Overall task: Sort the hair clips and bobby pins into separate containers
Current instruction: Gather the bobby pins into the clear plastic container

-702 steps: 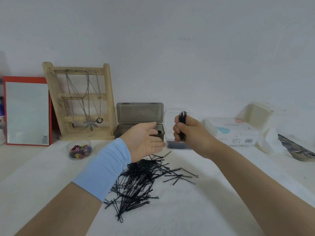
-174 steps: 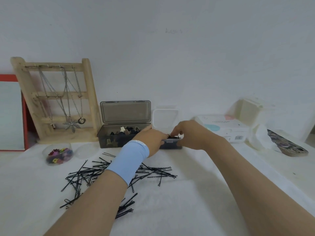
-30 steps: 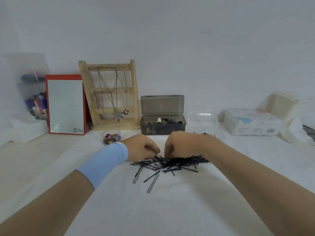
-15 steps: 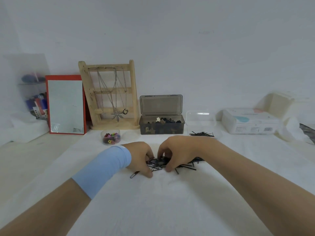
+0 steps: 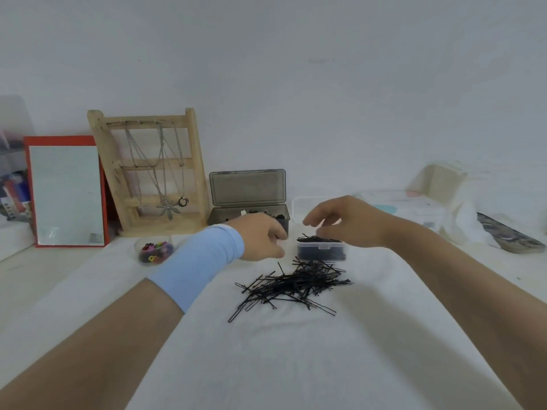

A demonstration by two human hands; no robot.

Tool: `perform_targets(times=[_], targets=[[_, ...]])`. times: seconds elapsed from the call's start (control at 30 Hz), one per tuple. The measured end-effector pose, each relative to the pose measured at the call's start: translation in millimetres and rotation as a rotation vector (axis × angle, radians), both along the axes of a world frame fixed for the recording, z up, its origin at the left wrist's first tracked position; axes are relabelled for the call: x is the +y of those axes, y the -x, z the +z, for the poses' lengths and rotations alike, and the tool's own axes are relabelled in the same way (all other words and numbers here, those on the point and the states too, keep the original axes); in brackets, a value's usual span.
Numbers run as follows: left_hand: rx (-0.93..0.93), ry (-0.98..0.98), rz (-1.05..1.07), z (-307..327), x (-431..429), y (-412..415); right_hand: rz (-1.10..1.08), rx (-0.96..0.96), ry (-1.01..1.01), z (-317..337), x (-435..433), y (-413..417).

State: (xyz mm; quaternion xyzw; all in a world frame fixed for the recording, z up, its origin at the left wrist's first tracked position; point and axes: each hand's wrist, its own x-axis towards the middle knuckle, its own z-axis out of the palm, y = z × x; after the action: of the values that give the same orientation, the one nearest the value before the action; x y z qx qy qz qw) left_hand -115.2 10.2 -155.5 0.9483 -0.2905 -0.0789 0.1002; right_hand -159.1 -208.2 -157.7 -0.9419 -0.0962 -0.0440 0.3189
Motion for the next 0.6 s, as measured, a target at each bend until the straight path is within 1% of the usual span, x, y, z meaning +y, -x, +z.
perform_targets(times=[0.03,0.07,0.1,0.13,0.23,0.33,0.43,0.5,0.6], targets=[[-0.054,0.028,-0.005,-0.5,-8.1,-2.8,-0.052,-0.052,0.149,-1.1,-8.6,-3.4],[-0.088,0.038,-0.014,-2.2,-16.6,-5.6,-0.090,-0.064,0.303,-3.1,-15.5,-6.2],[-0.101,0.027,-0.024,-5.0,-25.4,-8.7,-0.113,-0.047,0.411,-6.6,-21.4,-8.1],[-0.105,0.007,-0.035,-8.8,-33.0,-11.9,-0.124,-0.016,0.457,-11.1,-26.1,-9.7],[-0.152,-0.069,-0.048,-19.1,-51.5,-24.0,-0.137,-0.014,0.431,-24.5,-34.2,-14.1],[-0.298,-0.103,-0.053,-22.2,-64.8,-37.4,-0.185,-0.080,0.396,-32.4,-40.7,-23.8],[-0.431,-0.172,-0.088,-24.3,-75.7,-51.1,-0.221,-0.093,0.408,-34.6,-43.3,-38.9],[-0.431,-0.172,-0.086,-27.0,-77.7,-59.6,-0.215,-0.081,0.428,-34.8,-41.5,-47.8],[-0.340,-0.062,-0.065,-29.1,-67.6,-66.1,-0.189,-0.049,0.514,-29.2,-37.6,-51.8]])
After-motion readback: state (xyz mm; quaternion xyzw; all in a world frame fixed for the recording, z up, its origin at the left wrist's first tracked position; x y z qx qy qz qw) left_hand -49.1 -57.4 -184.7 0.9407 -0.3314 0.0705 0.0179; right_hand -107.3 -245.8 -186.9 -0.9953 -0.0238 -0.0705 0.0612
